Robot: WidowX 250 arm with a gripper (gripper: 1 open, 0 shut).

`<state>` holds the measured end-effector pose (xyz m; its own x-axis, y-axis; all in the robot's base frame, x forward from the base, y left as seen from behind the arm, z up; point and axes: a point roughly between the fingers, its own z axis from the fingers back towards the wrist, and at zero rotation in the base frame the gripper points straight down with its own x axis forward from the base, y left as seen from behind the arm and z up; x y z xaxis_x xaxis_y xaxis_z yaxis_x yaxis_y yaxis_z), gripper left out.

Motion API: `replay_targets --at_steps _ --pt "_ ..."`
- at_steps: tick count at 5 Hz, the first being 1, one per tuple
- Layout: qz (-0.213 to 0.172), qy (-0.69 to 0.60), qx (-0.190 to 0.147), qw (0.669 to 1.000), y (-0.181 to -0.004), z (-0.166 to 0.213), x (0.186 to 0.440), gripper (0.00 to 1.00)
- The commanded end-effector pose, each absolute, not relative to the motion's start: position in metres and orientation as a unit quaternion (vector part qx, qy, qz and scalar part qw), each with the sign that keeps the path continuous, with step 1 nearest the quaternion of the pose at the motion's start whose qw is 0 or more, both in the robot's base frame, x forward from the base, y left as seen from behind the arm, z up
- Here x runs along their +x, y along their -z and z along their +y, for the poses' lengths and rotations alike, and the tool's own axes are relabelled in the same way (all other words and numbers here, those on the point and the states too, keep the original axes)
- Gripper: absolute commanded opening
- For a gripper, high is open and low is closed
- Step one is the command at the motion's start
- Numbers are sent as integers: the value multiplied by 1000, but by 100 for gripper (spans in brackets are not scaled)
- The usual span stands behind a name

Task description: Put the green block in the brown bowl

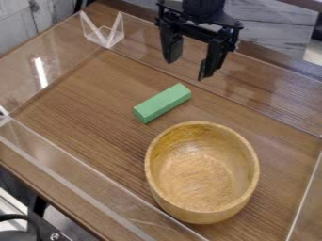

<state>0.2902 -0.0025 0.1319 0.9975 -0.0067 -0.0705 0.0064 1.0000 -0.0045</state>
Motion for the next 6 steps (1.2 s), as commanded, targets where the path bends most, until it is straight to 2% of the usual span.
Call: replay_targets --at_steps 1,2,3,6 --pt "31 22 -3 999 -120 8 287 100" --pt "34 68 -4 997 -90 23 278 100" --pt "17 118 3 993 -75 29 271 100" --pt "-17 142 -2 990 -58 35 273 100"
